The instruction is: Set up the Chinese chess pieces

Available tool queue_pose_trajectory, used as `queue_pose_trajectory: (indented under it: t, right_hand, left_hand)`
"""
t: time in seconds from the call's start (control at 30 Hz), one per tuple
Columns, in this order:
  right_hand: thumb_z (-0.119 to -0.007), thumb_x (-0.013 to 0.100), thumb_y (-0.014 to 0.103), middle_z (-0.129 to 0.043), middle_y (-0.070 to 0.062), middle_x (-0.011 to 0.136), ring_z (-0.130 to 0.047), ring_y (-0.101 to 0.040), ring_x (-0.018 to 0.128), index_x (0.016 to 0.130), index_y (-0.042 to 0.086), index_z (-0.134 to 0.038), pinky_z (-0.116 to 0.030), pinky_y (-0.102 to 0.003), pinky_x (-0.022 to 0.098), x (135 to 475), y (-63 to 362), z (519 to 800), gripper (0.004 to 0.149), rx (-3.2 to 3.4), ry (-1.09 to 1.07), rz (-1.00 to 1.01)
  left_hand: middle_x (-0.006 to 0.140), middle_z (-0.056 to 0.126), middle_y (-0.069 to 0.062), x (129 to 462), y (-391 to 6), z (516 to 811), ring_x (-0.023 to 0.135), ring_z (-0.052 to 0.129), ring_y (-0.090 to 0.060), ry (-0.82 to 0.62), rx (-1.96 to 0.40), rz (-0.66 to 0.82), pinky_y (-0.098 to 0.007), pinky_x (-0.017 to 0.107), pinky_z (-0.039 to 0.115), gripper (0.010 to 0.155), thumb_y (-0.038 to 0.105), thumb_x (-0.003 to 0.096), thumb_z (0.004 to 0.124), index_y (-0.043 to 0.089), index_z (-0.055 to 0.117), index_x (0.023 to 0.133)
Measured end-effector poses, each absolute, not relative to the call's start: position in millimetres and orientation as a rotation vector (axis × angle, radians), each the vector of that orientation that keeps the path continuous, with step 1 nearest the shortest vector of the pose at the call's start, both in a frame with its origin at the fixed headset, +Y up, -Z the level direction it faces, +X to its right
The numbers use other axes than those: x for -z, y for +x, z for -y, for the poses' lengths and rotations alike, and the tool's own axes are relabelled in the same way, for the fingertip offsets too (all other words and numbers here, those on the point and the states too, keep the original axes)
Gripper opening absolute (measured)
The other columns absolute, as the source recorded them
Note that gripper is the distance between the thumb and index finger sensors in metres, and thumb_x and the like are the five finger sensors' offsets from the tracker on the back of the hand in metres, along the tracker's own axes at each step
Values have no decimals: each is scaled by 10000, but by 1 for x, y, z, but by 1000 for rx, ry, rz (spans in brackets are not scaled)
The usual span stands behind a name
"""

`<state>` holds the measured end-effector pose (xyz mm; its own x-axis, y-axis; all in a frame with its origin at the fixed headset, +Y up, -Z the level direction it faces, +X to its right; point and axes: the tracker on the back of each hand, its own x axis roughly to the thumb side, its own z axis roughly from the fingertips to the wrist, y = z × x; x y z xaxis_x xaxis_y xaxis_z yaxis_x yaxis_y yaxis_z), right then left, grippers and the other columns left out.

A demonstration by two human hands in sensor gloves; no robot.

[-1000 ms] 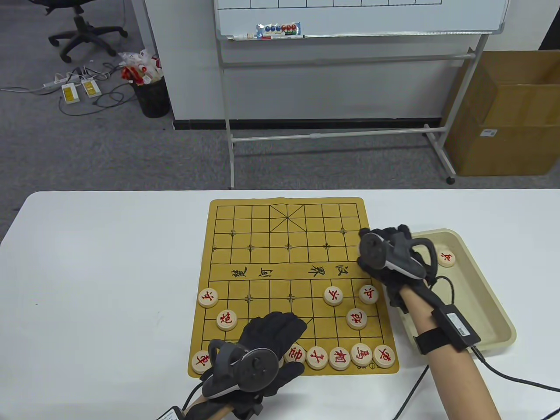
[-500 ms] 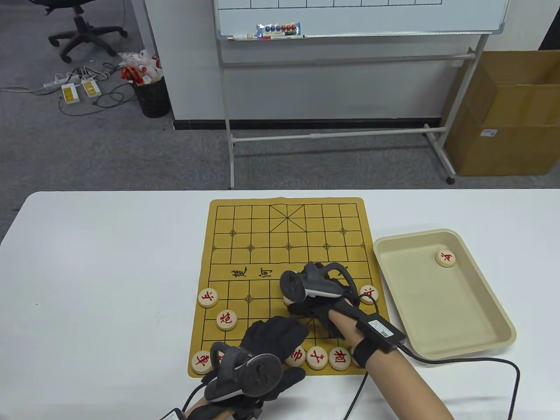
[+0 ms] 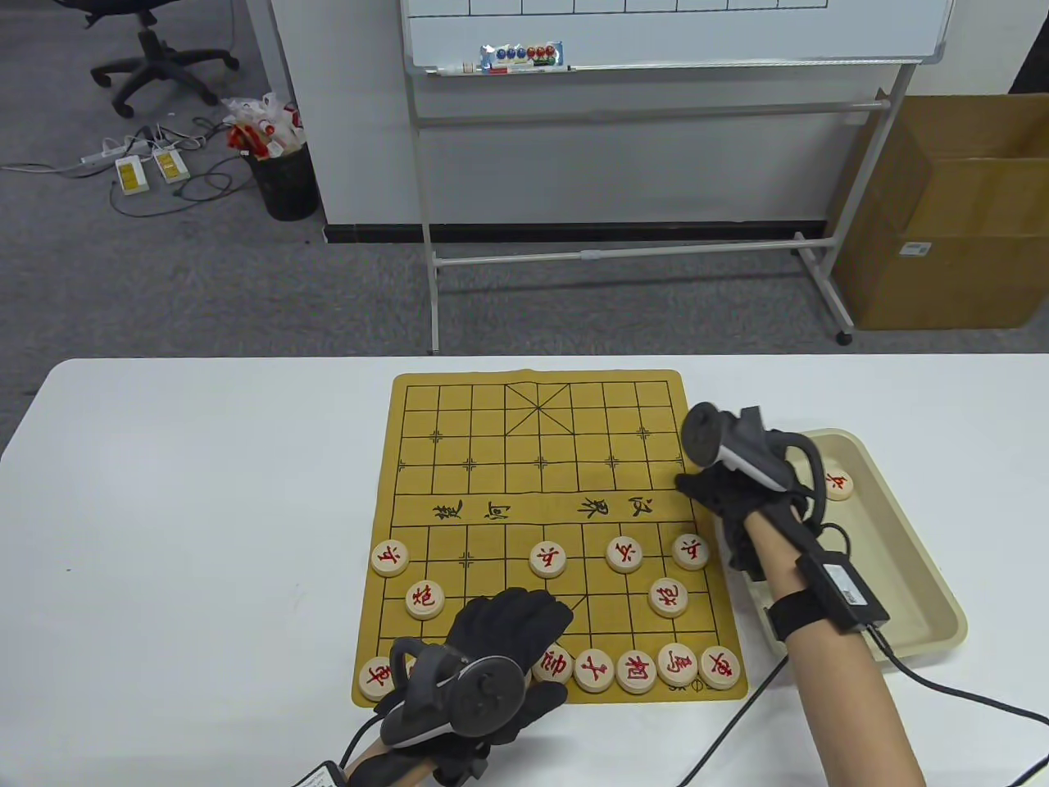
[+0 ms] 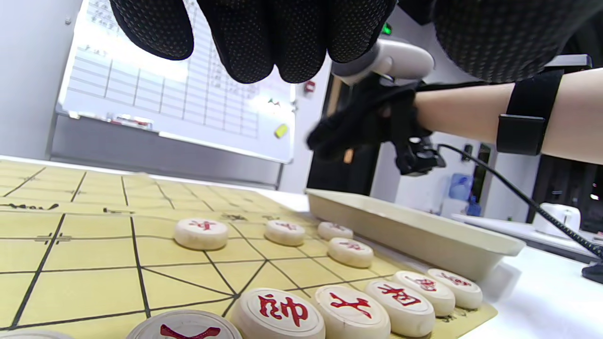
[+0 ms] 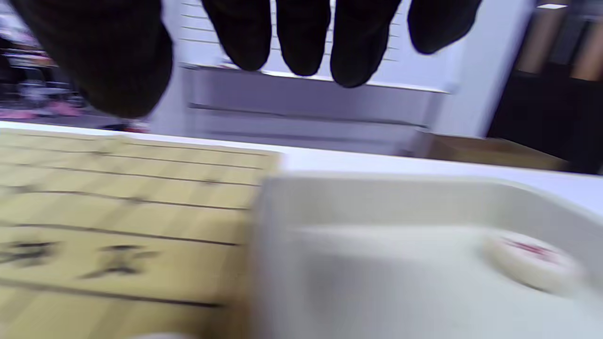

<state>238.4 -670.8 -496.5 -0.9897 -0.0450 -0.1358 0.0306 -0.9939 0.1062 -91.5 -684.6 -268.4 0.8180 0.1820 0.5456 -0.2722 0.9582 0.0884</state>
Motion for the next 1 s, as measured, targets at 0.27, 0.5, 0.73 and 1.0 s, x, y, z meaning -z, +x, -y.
queue_pose_trajectory:
  t: [0.27,0.5,0.73,1.0]
  right_hand:
    - [-825,409,583,-464,-107,1230,-616,-419,1089,1151,227,-452,-520,-628,778,501,330,730,904,2968,623,441]
    - [-777,424,599,-457,-118,1233,-761,-375,962,1155,250,-415,-563,-594,760,509,330,748,887,2912,631,471]
    - [-787,440,524,-741,-99,1079,-851,-318,874,1109,221,-556,-634,-557,728,514,324,742,770,2869,678,230]
    - [-795,456,459,-653,-91,1157,-804,-380,971,1088,252,-597,-652,-555,719,513,325,753,694,2837,675,247]
  left_hand:
    - [1145,625,-3,273,-94,686,1077,668,-274,152,-238,551,-591,772,592,813,602,345,750,300,534,1069]
    - [1145,625,-2,274,-93,686,1077,667,-276,134,-246,556,-591,771,591,810,604,345,745,303,536,1068]
    - [1144,625,-4,274,-93,687,1077,666,-273,133,-247,557,-591,772,589,807,603,349,742,302,536,1069]
    - [1144,626,-2,275,-94,687,1077,667,-273,133,-247,553,-590,772,589,806,603,348,742,302,538,1068]
